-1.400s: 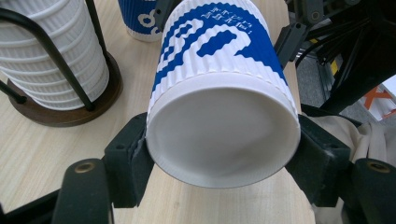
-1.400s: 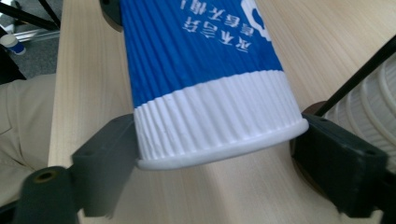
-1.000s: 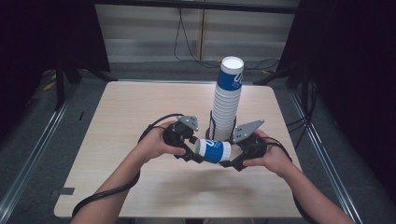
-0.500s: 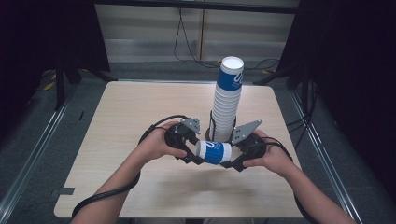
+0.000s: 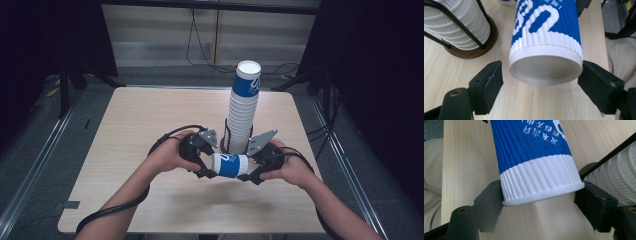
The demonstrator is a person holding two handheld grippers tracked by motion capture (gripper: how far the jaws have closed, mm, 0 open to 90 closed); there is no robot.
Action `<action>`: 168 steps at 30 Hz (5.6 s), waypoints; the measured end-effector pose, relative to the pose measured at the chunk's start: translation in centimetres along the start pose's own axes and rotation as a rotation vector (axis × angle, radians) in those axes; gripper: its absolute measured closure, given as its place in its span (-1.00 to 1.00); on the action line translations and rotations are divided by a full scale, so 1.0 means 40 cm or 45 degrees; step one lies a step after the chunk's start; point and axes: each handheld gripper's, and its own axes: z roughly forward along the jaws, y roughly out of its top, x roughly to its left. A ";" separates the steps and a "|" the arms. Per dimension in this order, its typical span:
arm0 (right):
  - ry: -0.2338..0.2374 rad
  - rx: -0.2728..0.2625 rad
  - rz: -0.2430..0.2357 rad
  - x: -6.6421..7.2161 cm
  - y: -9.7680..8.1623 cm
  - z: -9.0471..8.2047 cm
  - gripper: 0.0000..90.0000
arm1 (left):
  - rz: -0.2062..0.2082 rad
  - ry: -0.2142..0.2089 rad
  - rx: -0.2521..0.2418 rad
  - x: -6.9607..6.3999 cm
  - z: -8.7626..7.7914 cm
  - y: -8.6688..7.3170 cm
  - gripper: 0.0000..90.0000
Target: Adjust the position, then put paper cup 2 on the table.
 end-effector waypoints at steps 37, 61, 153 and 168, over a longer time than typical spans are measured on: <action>0.003 0.136 -0.111 0.012 0.050 0.013 -0.48 | 0.090 0.036 0.336 -0.028 0.066 0.048 -0.32; 0.031 -0.135 -0.004 0.009 0.016 0.007 -0.70 | -0.028 -0.038 0.091 -0.002 0.007 -0.019 -0.32; -0.055 0.176 0.101 -0.018 0.064 0.103 -0.59 | -0.282 0.165 0.015 -0.006 0.010 -0.222 -0.61; -0.049 0.254 0.092 -0.019 0.079 0.125 -0.62 | -0.268 0.151 -0.018 -0.006 0.005 -0.216 -0.62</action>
